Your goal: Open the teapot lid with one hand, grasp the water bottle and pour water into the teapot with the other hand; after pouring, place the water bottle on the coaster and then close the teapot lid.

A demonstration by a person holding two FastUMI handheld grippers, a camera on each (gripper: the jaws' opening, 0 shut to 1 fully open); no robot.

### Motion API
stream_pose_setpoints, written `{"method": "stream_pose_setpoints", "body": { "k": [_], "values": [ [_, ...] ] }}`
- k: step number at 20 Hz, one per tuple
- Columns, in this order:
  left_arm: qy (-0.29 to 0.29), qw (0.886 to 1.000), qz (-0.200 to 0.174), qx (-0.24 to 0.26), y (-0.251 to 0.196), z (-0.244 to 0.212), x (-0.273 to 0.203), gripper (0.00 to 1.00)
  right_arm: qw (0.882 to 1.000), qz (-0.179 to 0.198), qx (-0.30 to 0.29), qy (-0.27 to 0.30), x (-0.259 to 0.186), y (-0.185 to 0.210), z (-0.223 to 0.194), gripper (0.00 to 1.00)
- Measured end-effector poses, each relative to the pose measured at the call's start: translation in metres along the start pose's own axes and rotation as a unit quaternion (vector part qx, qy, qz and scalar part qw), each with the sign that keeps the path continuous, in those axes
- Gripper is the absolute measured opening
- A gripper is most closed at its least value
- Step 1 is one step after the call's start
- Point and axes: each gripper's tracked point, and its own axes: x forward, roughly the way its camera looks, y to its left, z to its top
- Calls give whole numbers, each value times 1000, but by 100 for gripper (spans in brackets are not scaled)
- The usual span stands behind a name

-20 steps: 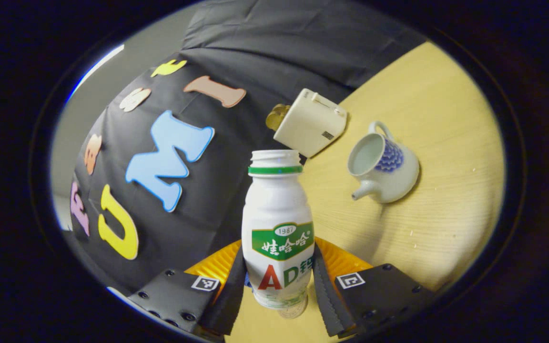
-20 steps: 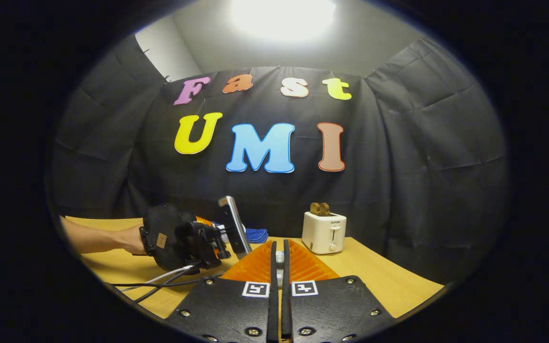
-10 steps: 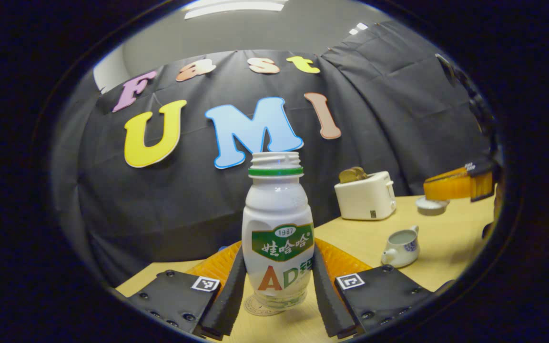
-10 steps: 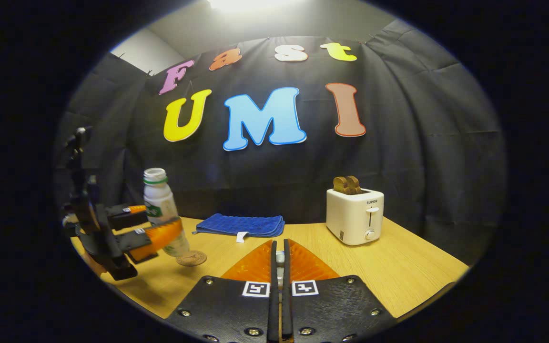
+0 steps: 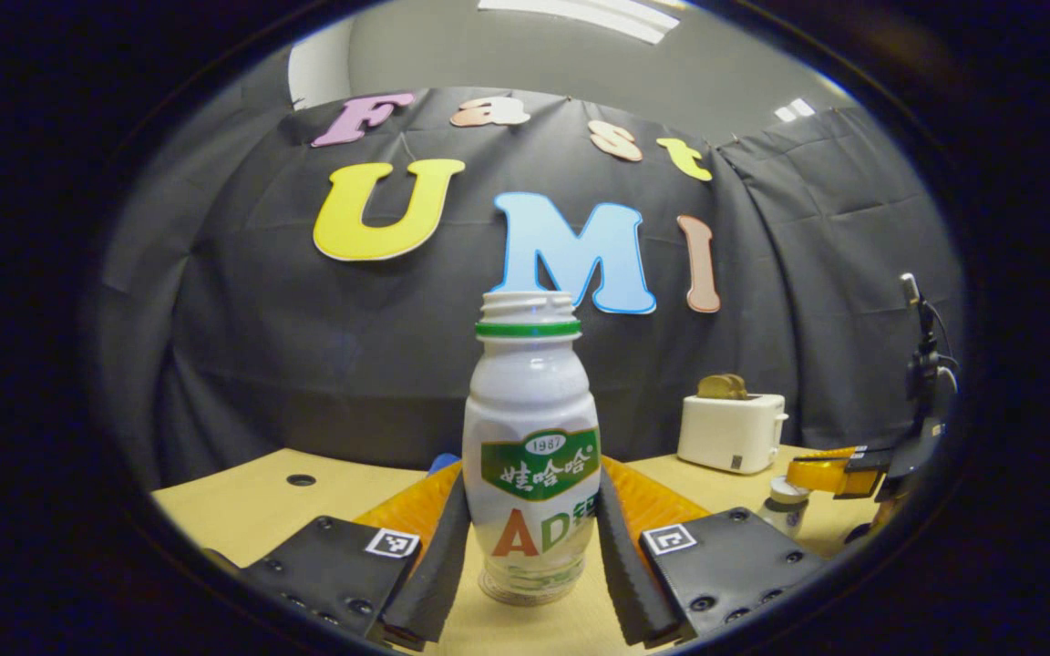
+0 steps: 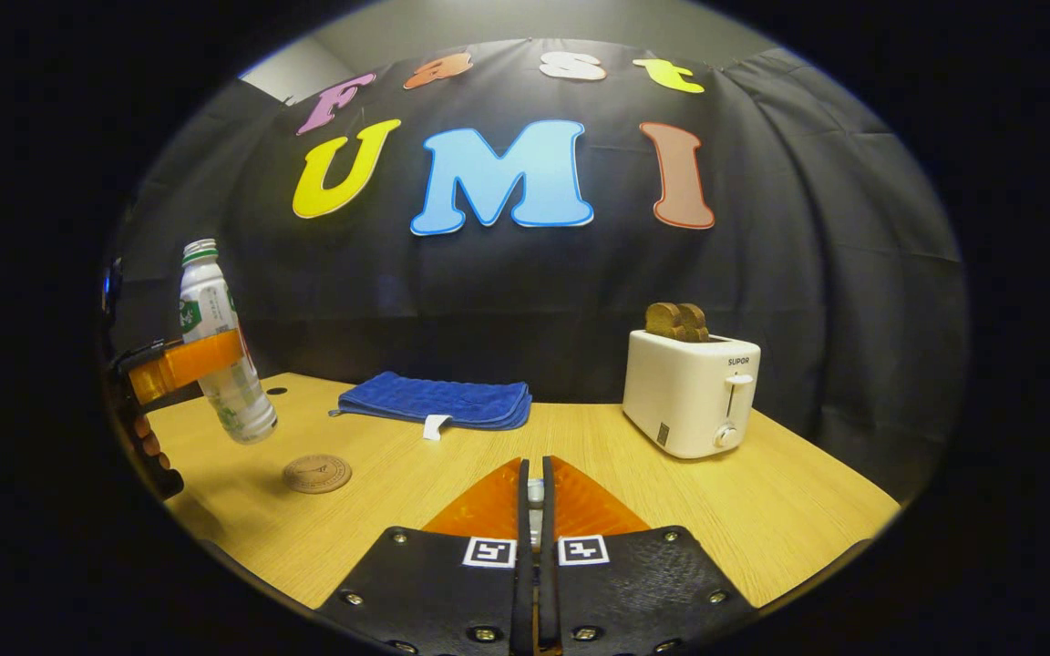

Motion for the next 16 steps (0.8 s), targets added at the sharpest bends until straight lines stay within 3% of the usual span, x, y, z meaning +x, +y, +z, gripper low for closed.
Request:
{"method": "stream_pose_setpoints", "body": {
  "k": [3, 6, 7, 8, 12, 13, 14, 15, 16],
  "values": [
    [9, 1000, 8, -1, 6, -8, 4, 78, 1000, 5, 9, 12, 2, 1, -10, 3],
    [14, 1000, 15, 0, 8, -12, 4, 70, 1000, 6, 2, 16, 5, 0, -15, 3],
    [15, 1000, 16, 0, 7, -13, 4, 75, 1000, 5, -2, 19, 6, 1, -17, 3],
    [17, 1000, 17, 0, 8, -15, 5, 70, 1000, 5, -6, 23, 7, 2, -22, 3],
    [23, 999, 19, -12, 9, -21, 7, 75, 1000, 8, -4, 9, 4, 3, -15, 11],
    [23, 999, 18, -15, 8, -23, 7, 75, 1000, 15, -5, -9, -4, 7, -4, 27],
    [24, 1000, 14, -15, 6, -24, 10, 74, 999, 21, -6, -29, -9, 11, 5, 33],
    [27, 1000, 7, -12, 5, -25, 16, 79, 999, 33, -7, -41, -12, 18, 9, 57],
    [31, 999, -1, -10, 3, -27, 22, 78, 998, 40, -11, -46, -15, 23, 10, 70]
  ]
}}
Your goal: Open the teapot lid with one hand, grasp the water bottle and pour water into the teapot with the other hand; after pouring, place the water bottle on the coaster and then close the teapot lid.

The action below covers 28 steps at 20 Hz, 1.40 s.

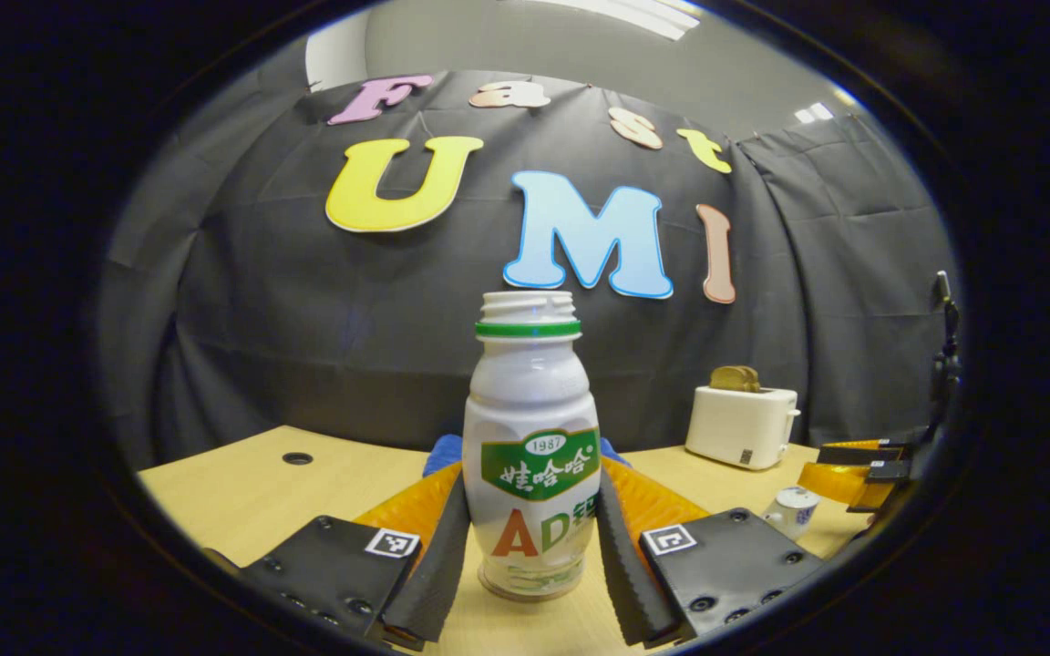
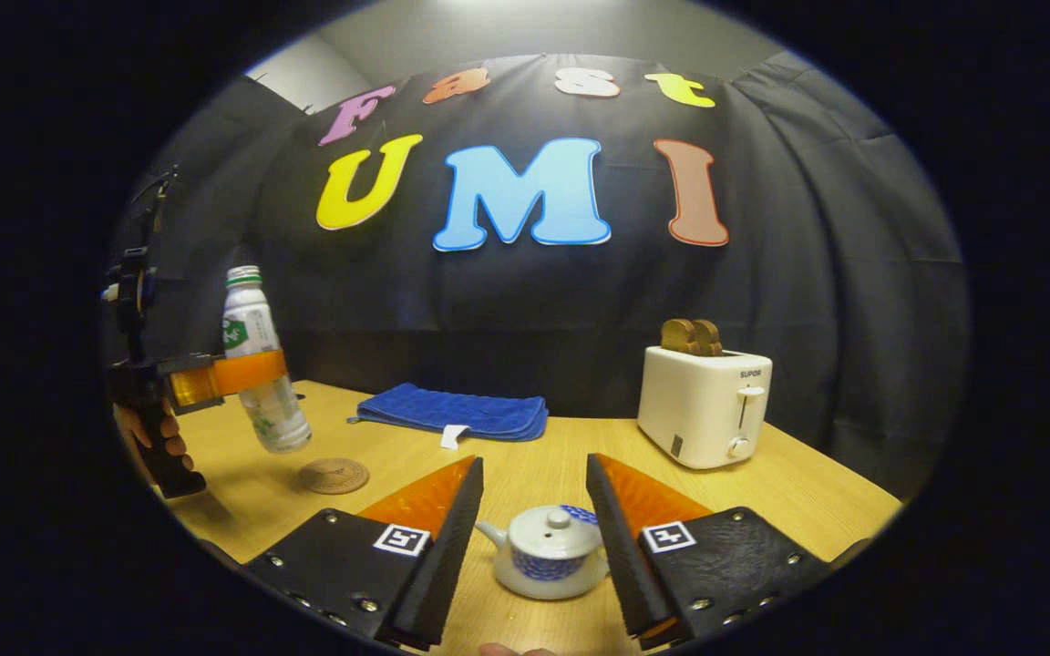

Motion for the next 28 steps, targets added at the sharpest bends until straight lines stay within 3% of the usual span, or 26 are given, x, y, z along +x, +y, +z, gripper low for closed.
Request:
{"method": "stream_pose_setpoints", "body": {
  "k": [2, 5, 6, 8, 9, 11, 13, 16, 19, 22, 24, 25, 28],
  "values": [
    [20, 1000, -15, 1, -6, -11, 14, 79, 1000, 8, -10, -9, -3, 6, 4, 73],
    [46, 998, -6, 30, -3, -34, 27, 74, 999, 12, -27, -18, -8, 11, 9, 74],
    [47, 998, -4, 35, -3, -37, 29, 79, 999, 13, -32, -22, -9, 13, 11, 73],
    [50, 998, -2, 39, -1, -42, 37, 75, 999, 15, -43, -27, -10, 15, 12, 74],
    [56, 998, 0, 42, -1, -45, 38, 78, 998, 14, -49, -29, -11, 15, 13, 73],
    [61, 997, -3, 47, -5, -51, 41, 70, 998, 11, -53, -34, -11, 15, 14, 73],
    [67, 997, -11, 48, -10, -55, 42, 79, 998, 9, -55, -36, -11, 14, 15, 73],
    [66, 995, 1, 75, -5, -57, 47, 79, 998, 15, -52, -36, -12, 18, 15, 73],
    [71, 995, -8, 68, -11, -64, 48, 79, 998, 16, -56, -39, -13, 19, 15, 73],
    [67, 995, 5, 79, -5, -60, 47, 70, 997, 17, -58, -38, -14, 21, 15, 73],
    [68, 995, 4, 74, -6, -62, 48, 79, 997, 18, -59, -37, -14, 21, 14, 73],
    [68, 995, 3, 74, -4, -62, 47, 75, 997, 19, -59, -37, -13, 22, 13, 73],
    [66, 995, 5, 70, -3, -62, 47, 79, 997, 20, -60, -35, -13, 22, 13, 73]
  ]
}}
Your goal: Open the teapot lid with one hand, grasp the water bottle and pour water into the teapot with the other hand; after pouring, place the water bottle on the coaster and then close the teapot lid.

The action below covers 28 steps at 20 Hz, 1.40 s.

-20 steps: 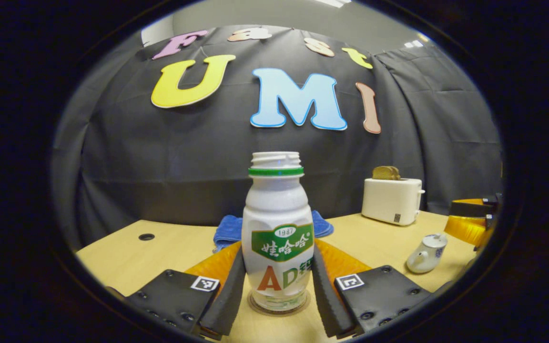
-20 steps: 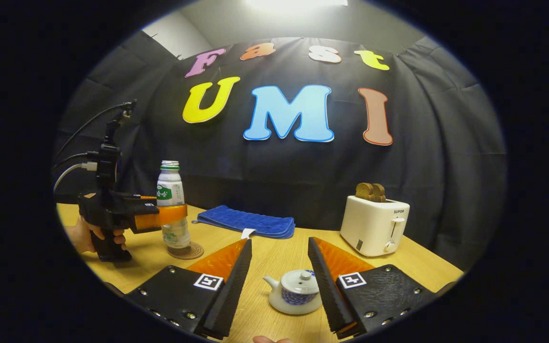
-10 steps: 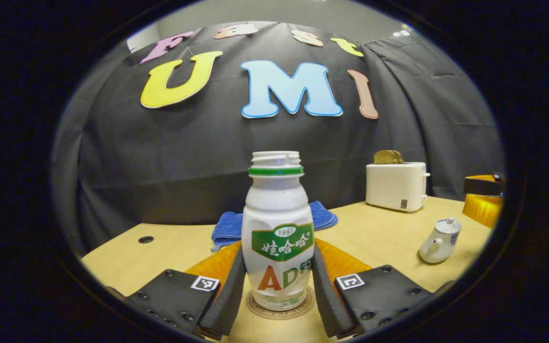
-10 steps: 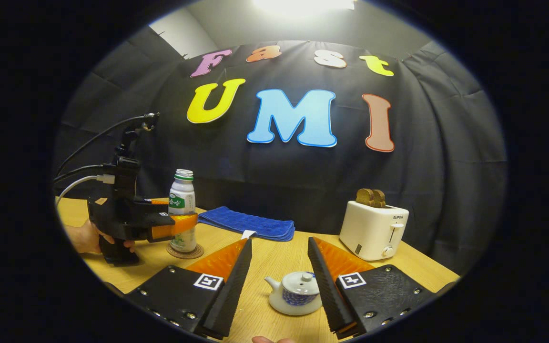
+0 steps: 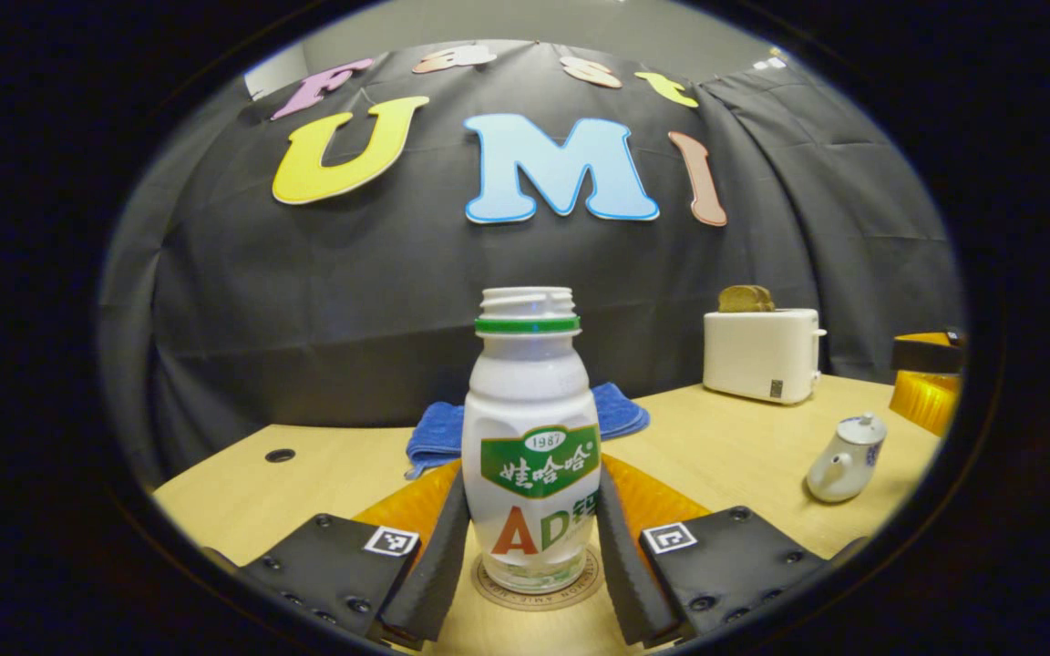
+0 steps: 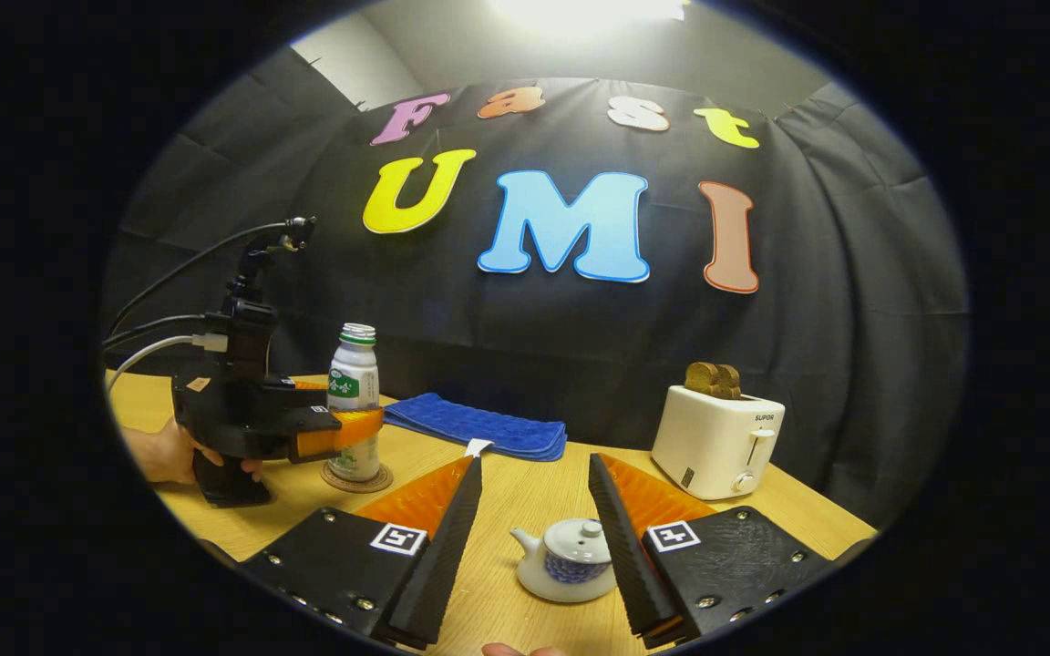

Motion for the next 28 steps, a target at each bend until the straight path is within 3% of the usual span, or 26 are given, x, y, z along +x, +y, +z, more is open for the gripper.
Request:
{"method": "stream_pose_setpoints", "body": {
  "k": [2, 5, 24, 28],
  "values": [
    [-3, 1000, 0, -5, -2, 0, 2, 79, 1000, 1, 0, 0, 0, 0, 0, 73],
    [-7, 1000, -9, -14, -6, 4, -1, 100, 1000, 4, 4, -4, -1, 1, 3, 73],
    [-27, 999, 22, -12, 3, 27, -49, 100, 1000, 21, -5, -18, -12, 20, 12, 73],
    [-25, 999, 34, -9, -10, 30, -102, 100, 1000, -14, 11, 3, -28, 25, 13, 73]
  ]
}}
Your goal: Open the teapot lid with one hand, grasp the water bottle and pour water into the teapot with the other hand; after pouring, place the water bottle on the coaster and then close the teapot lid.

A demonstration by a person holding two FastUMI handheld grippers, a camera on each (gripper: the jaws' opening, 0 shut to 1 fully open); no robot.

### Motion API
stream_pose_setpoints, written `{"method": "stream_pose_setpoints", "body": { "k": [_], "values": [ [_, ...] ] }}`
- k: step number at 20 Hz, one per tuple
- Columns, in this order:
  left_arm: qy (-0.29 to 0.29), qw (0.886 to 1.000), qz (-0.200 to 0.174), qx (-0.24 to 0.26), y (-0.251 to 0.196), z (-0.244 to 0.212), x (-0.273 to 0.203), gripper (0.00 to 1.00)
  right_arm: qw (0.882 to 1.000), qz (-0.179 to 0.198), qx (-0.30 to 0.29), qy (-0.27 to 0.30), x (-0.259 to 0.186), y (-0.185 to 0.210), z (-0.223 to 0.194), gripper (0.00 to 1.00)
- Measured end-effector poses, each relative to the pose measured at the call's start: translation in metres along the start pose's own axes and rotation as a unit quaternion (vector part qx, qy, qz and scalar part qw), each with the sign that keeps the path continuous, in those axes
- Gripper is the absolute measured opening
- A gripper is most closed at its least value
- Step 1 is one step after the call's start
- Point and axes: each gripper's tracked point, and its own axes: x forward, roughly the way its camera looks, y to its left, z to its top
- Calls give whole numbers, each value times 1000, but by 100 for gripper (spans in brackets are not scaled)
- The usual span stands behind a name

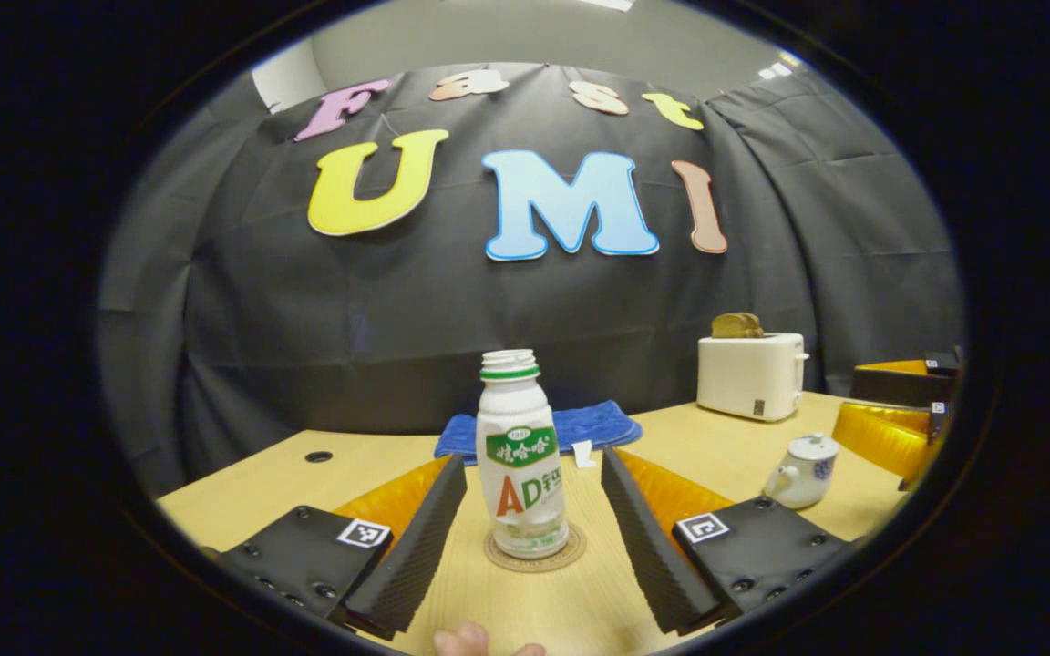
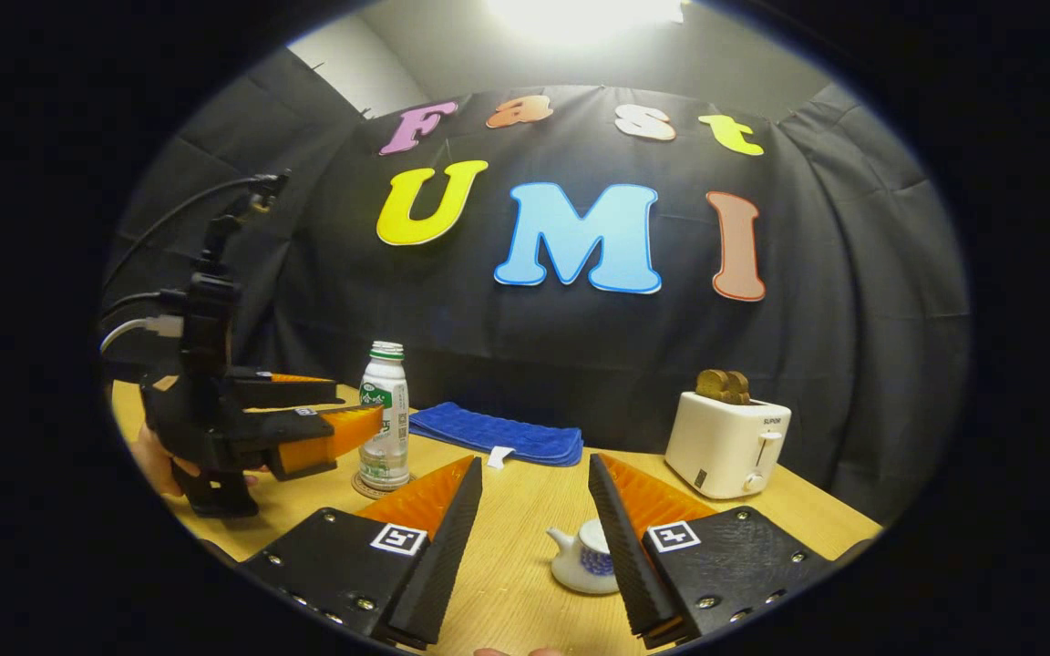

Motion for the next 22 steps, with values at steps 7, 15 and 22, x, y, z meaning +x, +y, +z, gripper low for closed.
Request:
{"method": "stream_pose_setpoints", "body": {
  "k": [7, 15, 22],
  "values": [
    [3, 999, 5, -48, -41, -24, -102, 92, 994, -28, 82, 64, -54, 29, -33, 88],
    [-2, 999, 45, -22, -52, -23, -126, 100, 994, -77, 69, 36, -83, 29, -42, 95],
    [3, 998, 62, -19, -49, -26, -130, 99, 993, -87, 67, 38, -85, 26, -37, 95]
  ]
}}
